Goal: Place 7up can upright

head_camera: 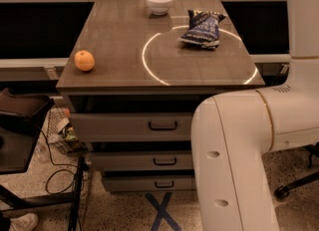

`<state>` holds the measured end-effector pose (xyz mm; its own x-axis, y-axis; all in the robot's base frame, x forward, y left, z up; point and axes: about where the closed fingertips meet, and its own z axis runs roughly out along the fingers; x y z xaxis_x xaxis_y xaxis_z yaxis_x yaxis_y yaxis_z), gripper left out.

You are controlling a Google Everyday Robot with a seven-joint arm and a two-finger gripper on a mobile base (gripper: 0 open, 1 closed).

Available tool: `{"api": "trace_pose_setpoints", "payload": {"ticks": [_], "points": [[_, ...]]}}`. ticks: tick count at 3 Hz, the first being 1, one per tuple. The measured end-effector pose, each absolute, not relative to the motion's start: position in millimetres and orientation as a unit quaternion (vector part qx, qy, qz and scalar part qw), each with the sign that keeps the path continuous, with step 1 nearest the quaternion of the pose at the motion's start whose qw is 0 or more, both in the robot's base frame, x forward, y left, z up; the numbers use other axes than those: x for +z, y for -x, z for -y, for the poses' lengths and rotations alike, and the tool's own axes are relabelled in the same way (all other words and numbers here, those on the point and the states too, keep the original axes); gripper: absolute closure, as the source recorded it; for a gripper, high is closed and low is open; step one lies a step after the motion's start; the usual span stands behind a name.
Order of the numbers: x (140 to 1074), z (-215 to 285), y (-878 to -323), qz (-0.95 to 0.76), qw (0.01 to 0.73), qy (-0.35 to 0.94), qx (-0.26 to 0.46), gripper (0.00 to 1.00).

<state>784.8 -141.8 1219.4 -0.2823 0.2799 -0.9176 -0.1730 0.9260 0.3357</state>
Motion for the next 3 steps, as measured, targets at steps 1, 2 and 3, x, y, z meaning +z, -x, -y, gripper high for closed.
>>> {"api": "trace_pose_setpoints", "payload": {"ticks": [1,2,3], "points": [[1210.3,142.1,-786.0,-0.762,0.606,-0.033,0.226,1.0],[1172.8,154.3,-787.7,-0.743,0.609,-0.005,0.276,1.0],[1154.7,150.9,-755.9,-0.721,0.62,0.06,0.305,1.0]]}}
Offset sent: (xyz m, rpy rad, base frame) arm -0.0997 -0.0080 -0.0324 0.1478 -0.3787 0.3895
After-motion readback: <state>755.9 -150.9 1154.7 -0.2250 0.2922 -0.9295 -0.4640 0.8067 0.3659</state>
